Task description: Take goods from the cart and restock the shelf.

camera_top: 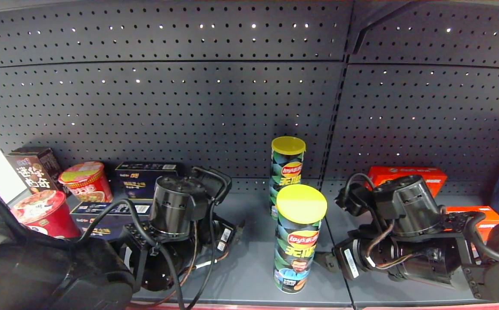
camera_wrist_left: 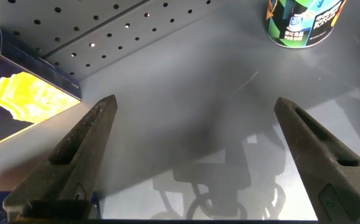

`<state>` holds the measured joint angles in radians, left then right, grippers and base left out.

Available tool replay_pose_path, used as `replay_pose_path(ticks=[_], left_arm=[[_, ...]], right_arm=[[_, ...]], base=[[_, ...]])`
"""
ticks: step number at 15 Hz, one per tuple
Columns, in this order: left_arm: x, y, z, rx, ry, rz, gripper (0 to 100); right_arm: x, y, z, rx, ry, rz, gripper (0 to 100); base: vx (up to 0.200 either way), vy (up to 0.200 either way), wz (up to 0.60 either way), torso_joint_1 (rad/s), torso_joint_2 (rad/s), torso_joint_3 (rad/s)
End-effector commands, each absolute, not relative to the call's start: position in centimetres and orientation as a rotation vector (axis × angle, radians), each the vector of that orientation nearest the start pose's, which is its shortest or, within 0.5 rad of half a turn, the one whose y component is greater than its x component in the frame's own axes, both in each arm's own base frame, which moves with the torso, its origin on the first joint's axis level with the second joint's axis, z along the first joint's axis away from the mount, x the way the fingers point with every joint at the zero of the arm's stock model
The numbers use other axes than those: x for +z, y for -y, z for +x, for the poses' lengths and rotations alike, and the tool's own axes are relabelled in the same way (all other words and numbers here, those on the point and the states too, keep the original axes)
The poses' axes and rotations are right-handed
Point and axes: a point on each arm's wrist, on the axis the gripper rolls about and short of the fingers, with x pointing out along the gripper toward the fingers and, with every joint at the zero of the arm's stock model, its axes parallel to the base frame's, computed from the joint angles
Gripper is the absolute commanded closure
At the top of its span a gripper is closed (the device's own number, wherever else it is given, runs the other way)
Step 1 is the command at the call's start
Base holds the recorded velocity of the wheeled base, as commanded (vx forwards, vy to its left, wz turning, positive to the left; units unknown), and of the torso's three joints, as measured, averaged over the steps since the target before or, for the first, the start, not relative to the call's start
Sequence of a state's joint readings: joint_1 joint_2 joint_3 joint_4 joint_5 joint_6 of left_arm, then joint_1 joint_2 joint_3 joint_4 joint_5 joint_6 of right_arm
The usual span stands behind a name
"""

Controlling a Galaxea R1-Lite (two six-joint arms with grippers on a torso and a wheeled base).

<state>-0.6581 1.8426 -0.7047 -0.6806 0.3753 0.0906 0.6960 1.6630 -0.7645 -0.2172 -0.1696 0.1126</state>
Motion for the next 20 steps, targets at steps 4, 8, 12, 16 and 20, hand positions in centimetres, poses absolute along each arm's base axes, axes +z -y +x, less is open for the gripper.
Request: replay_pose_path(ticks=[4, 8, 12, 16, 20], left_arm=[[12.1, 18.1, 24.7, -0.296, -0.381, 0.312, 0], [12.6, 17.4, 23.8, -0.293, -0.374, 0.304, 0], [13.1, 17.3, 23.4, -0.298, -0.347, 0.290, 0], [15.1, 16.2, 22.6, -0.280, -0.291, 0.243, 0], [17.8, 12.2, 20.6, -0.194, -0.207, 0.181, 0]], right_arm=[[16.3, -15.7, 19.7, 0.463, -0.597, -0.143, 0], [16.6, -13.4, 17.2, 0.457, -0.578, -0.125, 0], [16.5, -12.0, 15.6, 0.463, -0.571, -0.113, 0], [17.7, -10.5, 15.0, 0.428, -0.515, -0.076, 0], [19.0, -7.3, 13.1, 0.343, -0.428, -0.020, 0]], base=[[0.000, 0.000, 0.00, 0.000, 0.00, 0.000], [0.000, 0.000, 0.00, 0.000, 0.00, 0.000], [0.000, 0.000, 0.00, 0.000, 0.00, 0.000], [0.000, 0.000, 0.00, 0.000, 0.00, 0.000], [0.000, 0.000, 0.00, 0.000, 0.00, 0.000]])
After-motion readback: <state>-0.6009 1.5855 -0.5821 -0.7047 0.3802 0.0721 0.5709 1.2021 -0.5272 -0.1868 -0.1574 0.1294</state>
